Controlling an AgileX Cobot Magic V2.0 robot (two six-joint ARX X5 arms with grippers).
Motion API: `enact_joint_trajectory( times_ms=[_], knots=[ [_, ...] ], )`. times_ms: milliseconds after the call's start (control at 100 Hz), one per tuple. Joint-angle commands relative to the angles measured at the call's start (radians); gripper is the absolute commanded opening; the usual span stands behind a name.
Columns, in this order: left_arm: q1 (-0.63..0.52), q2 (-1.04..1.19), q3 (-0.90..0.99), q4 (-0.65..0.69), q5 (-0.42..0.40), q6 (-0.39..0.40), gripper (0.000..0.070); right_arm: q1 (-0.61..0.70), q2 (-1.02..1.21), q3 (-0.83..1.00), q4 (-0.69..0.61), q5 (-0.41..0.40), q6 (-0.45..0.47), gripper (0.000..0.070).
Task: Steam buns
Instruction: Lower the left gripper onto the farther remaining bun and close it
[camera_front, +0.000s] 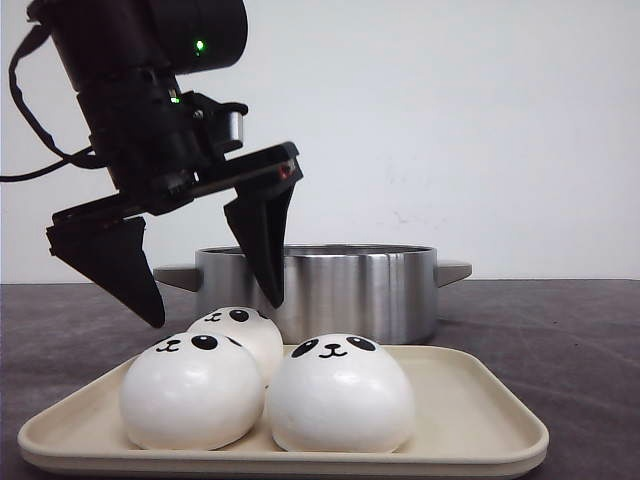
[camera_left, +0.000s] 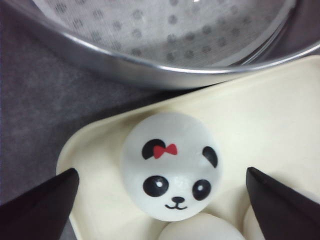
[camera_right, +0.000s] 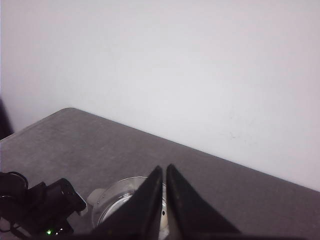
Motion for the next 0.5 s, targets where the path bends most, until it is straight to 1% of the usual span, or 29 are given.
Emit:
enact_joint_trajectory(
  times_ms=[0, 160, 220, 490],
  knots=[
    [-0.009, 0.021, 0.017, 0.008, -0.004, -0.015, 0.0672, 0.013, 0.011, 0.021, -0.032, 0.001, 0.018, 0.0006],
    [-0.009, 0.046, 0.017, 0.007, -0.003, -0.043, 0.0657, 0.013, 0.011, 0.021, -0.031, 0.001, 0.019, 0.0006],
    [-0.009, 0.059, 0.017, 0.005, -0.003, -0.043, 0.0629, 0.013, 0.011, 0.021, -0.031, 0.001, 0.019, 0.0006],
    [-0.009, 0.094, 0.017, 0.014, -0.004, -0.043, 0.063, 0.013, 0.011, 0.021, -0.033, 0.0, 0.033, 0.0006]
  ],
)
